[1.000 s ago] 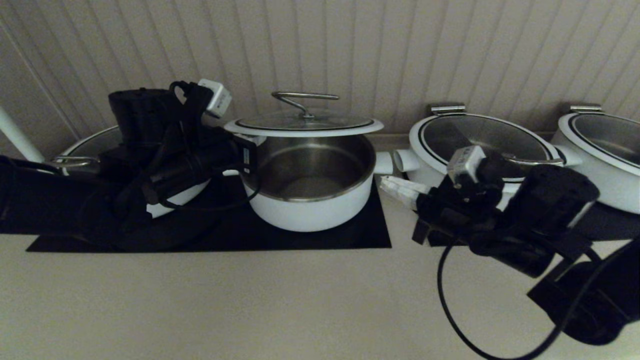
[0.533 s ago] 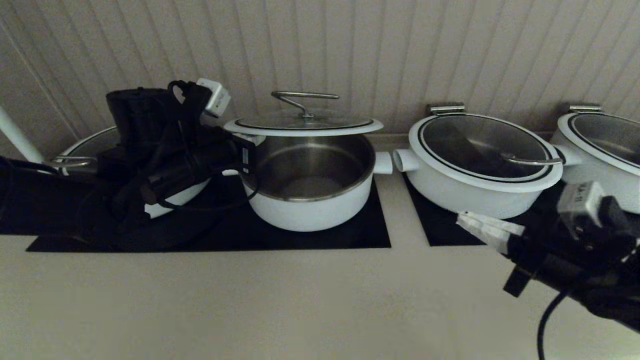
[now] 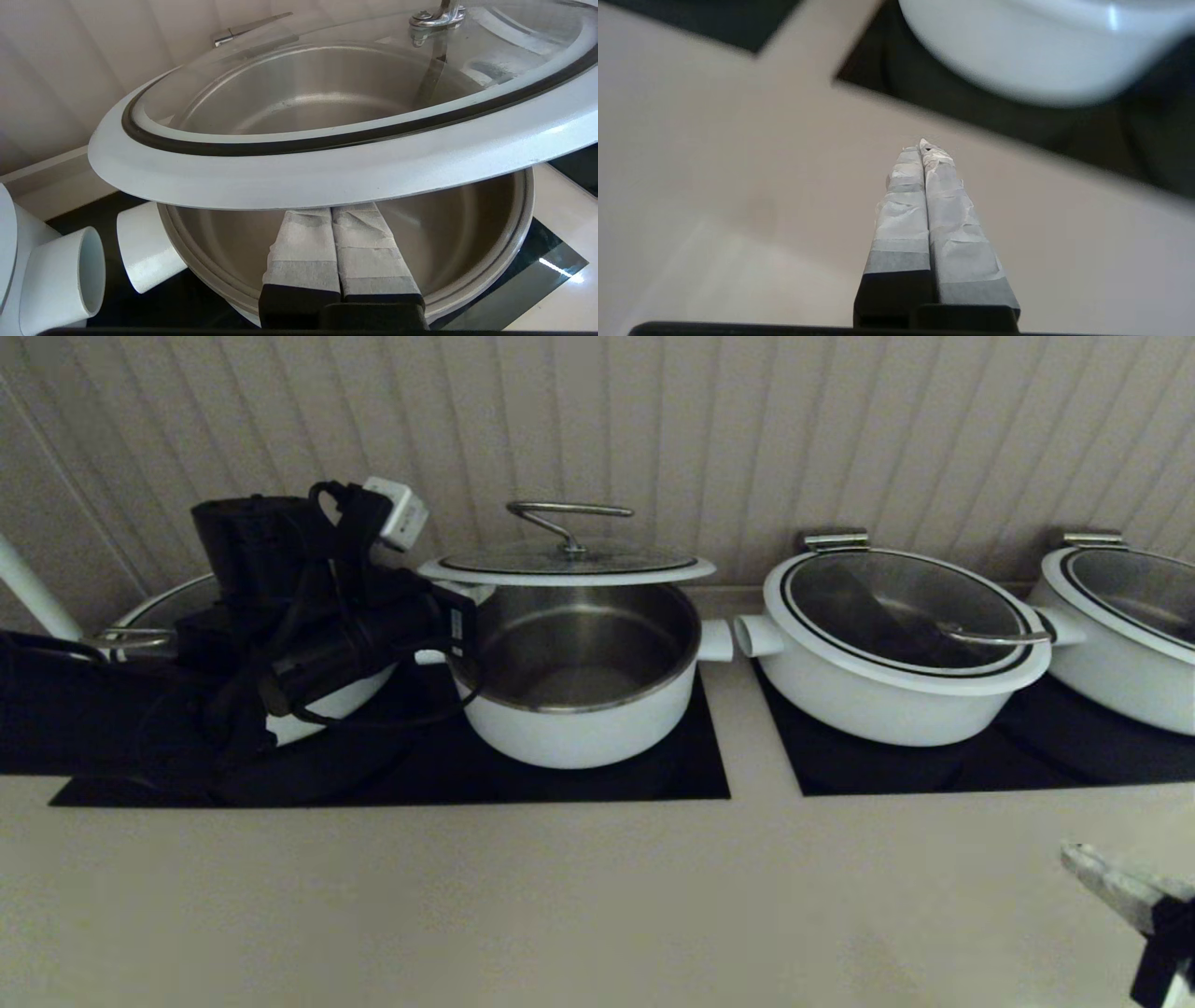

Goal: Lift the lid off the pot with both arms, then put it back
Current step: Open the pot lid completely

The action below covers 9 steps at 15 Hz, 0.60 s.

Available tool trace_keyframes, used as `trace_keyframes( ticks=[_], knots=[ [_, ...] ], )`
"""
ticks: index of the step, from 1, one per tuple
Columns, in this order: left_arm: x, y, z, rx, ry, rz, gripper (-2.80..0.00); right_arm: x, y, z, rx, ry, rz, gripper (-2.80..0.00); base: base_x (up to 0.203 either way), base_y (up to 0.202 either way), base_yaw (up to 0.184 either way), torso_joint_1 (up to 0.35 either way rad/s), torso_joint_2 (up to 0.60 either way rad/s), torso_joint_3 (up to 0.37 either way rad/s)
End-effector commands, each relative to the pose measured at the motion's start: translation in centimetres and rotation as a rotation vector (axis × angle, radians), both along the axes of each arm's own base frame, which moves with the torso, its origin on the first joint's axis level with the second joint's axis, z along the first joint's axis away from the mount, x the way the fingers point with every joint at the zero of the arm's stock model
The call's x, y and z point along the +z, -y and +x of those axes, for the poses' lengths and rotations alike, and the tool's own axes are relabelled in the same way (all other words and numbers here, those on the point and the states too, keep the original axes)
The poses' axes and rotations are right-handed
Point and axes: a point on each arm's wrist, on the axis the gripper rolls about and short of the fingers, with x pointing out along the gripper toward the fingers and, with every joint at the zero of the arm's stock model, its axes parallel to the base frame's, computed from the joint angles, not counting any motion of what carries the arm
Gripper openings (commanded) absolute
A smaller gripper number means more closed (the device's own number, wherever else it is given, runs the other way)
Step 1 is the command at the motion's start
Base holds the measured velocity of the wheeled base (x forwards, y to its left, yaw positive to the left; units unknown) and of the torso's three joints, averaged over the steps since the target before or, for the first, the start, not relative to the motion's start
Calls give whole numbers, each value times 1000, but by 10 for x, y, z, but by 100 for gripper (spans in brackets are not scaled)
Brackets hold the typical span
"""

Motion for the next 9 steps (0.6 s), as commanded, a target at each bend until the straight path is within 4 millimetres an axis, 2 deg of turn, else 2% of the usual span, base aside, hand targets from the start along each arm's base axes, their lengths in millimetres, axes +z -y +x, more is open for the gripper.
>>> trace_keyframes(
  ticks=[1,3,5,7,9],
  knots=[
    [2,-1,-2,-2,7,-3,-280,-7,0,-51,-32,31,6,-280,0,0,0,0,0,0],
    [2,-1,-2,-2,7,-3,-280,-21,-1,-85,-50,5,16,-280,0,0,0,0,0,0],
    [1,0,-2,-2,5,-1,-280,-34,-2,-110,-63,-27,44,-280,0,0,0,0,0,0],
    [0,0,-1,-2,3,0,-280,-42,-2,-127,-83,16,71,-280,0,0,0,0,0,0],
    [1,0,-1,-2,5,-1,-280,-52,1,-132,-179,55,70,-280,0,0,0,0,0,0]
  ],
)
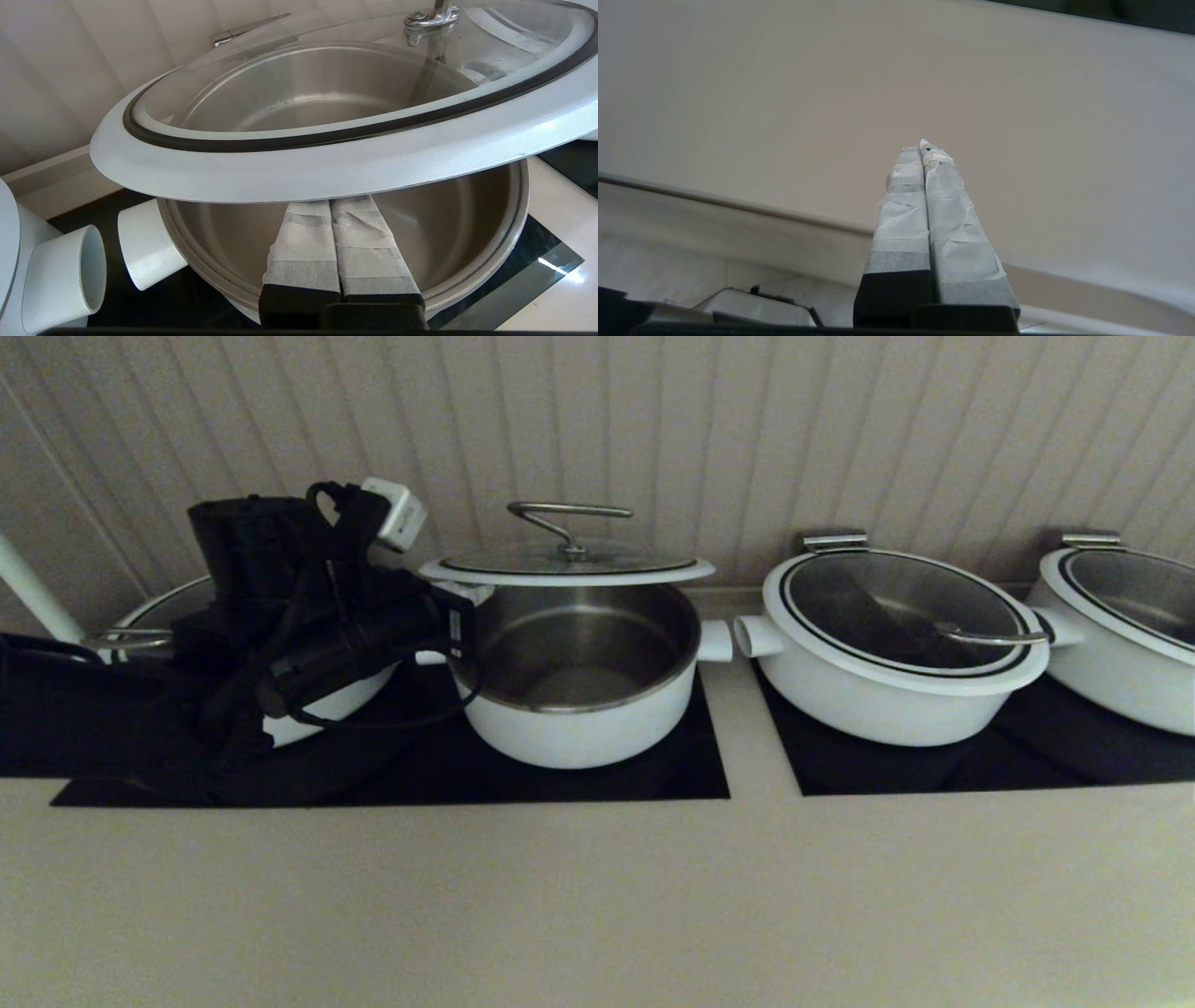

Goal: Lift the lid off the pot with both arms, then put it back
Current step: Open the pot lid completely

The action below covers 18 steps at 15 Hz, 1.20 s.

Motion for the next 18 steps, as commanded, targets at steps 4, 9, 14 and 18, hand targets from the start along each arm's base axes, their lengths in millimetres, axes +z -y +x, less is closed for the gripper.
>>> trace_keyframes(
  ticks=[4,9,14,18],
  knots=[
    [2,0,1,-1,11,0,-280,-13,2,-3,-93,228,2,-280,0,0,0,0,0,0],
    [0,0,1,-2,6,4,-280,-13,2,-2,-77,241,2,-280,0,0,0,0,0,0],
    [1,0,1,0,7,0,-280,-13,2,-2,-87,239,29,-280,0,0,0,0,0,0],
    [0,1,2,0,7,2,-280,-13,2,-2,-87,240,29,-280,0,0,0,0,0,0]
  ],
)
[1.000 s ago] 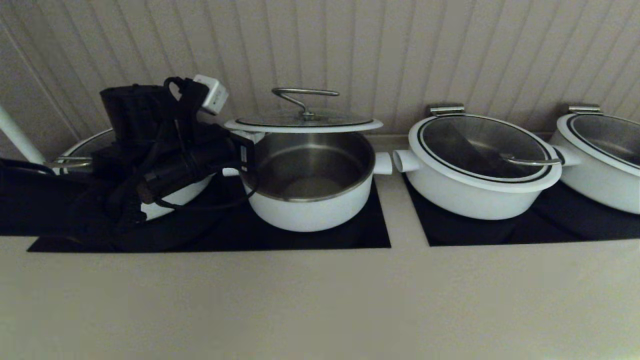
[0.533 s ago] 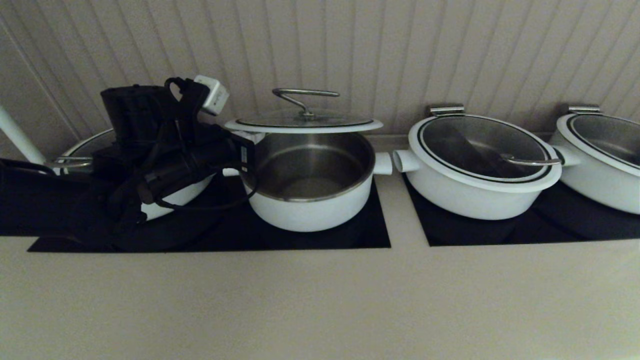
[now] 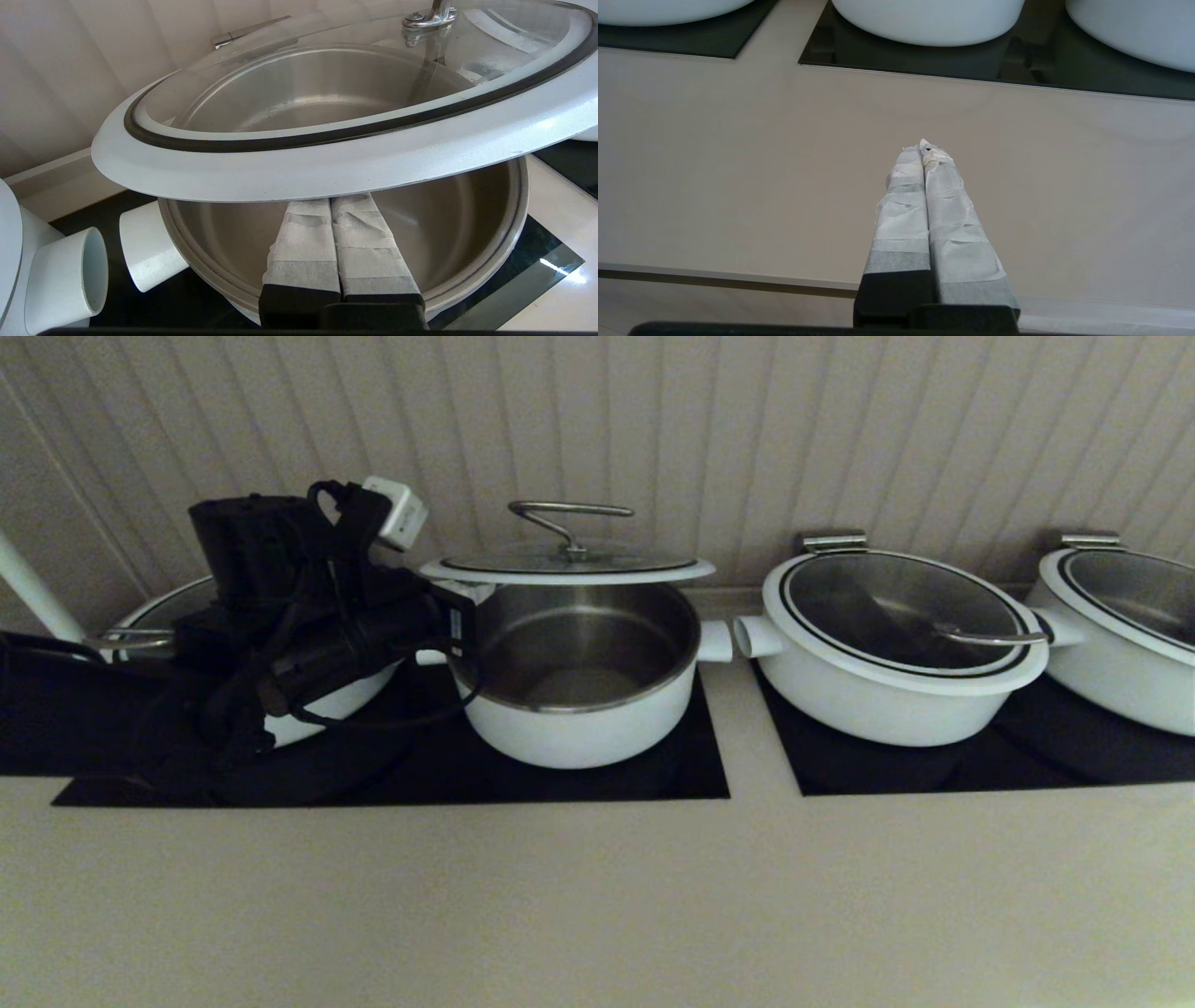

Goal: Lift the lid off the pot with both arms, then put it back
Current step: Open the pot lid completely

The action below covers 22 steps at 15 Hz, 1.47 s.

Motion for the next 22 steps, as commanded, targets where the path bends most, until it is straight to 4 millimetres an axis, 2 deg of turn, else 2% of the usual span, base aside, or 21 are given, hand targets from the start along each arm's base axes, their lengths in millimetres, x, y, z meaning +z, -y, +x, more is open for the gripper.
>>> trace_keyframes(
  ticks=[1,13,22],
  knots=[
    [0,0,1,0,3,0,-280,0,0,0,1,-2,-1,-280,0,0,0,0,0,0],
    [3,0,-1,-1,15,0,-280,0,0,0,5,-1,-1,-280,0,0,0,0,0,0],
    [13,0,0,0,48,-12,-280,0,0,0,5,-1,-1,-280,0,0,0,0,0,0]
  ],
)
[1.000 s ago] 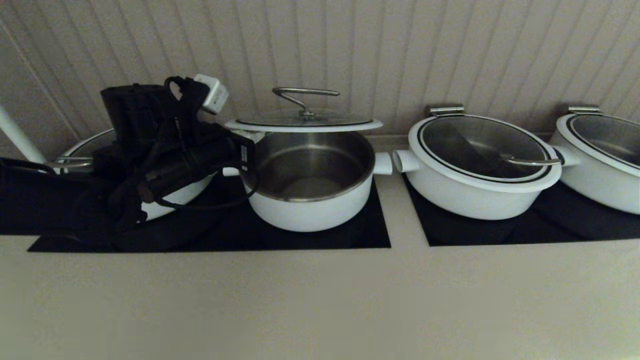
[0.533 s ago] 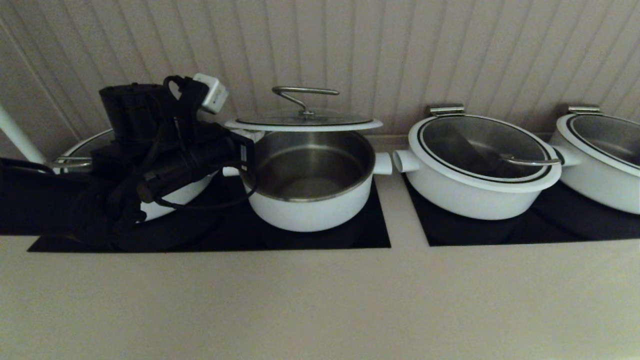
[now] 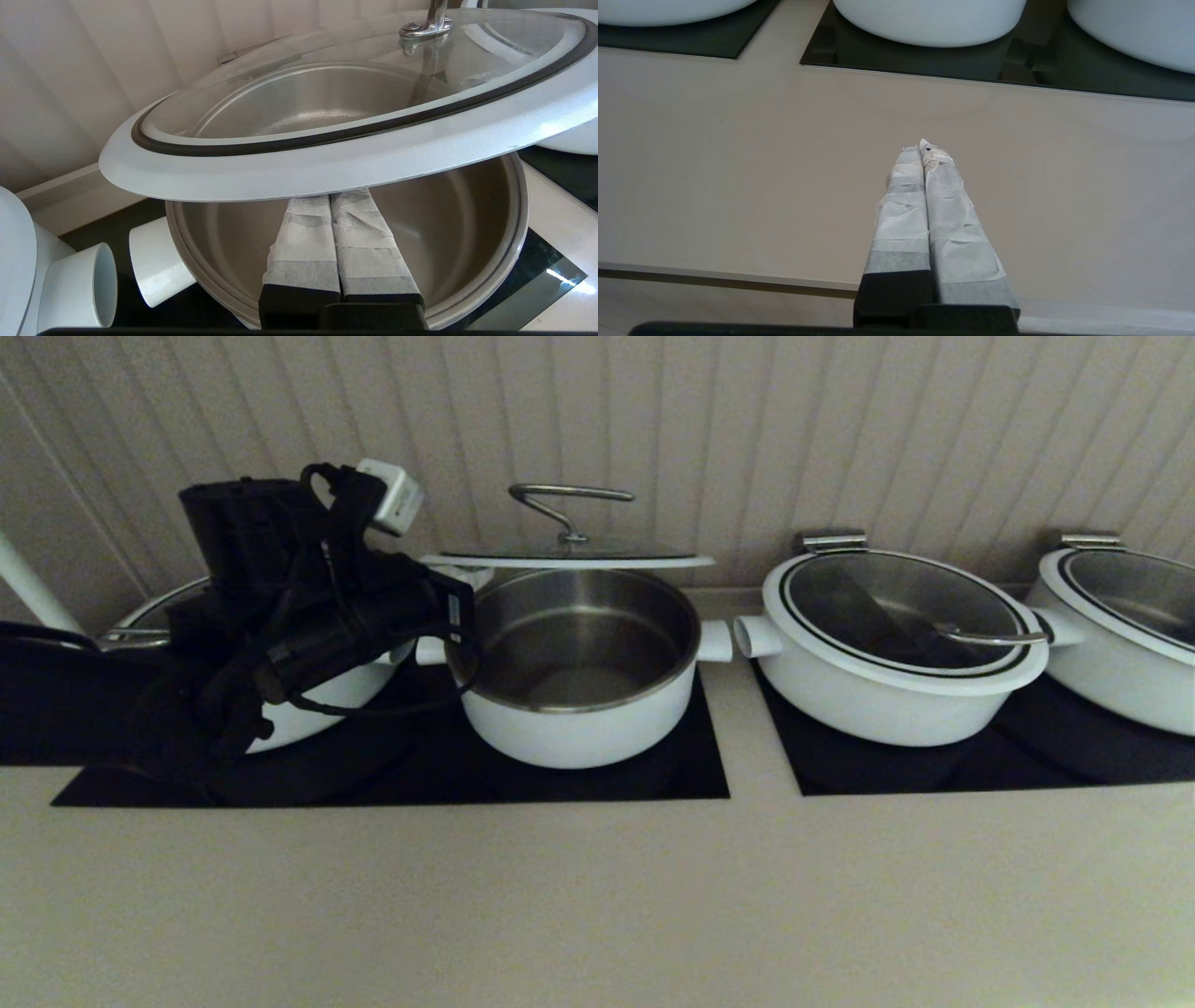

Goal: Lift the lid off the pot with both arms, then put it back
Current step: Open the pot lid completely

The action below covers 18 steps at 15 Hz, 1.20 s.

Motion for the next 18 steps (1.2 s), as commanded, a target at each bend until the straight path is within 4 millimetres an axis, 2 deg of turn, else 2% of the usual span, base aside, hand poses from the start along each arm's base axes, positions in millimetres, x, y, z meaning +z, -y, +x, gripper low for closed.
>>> trace_keyframes(
  ticks=[1,10,18],
  knots=[
    [4,0,0,-1,18,-6,-280,0,0,0,0,-2,-1,-280,0,0,0,0,0,0],
    [14,0,2,-1,52,-18,-280,0,0,0,0,-2,-1,-280,0,0,0,0,0,0],
    [37,0,0,0,125,-40,-280,0,0,0,0,-2,-1,-280,0,0,0,0,0,0]
  ],
)
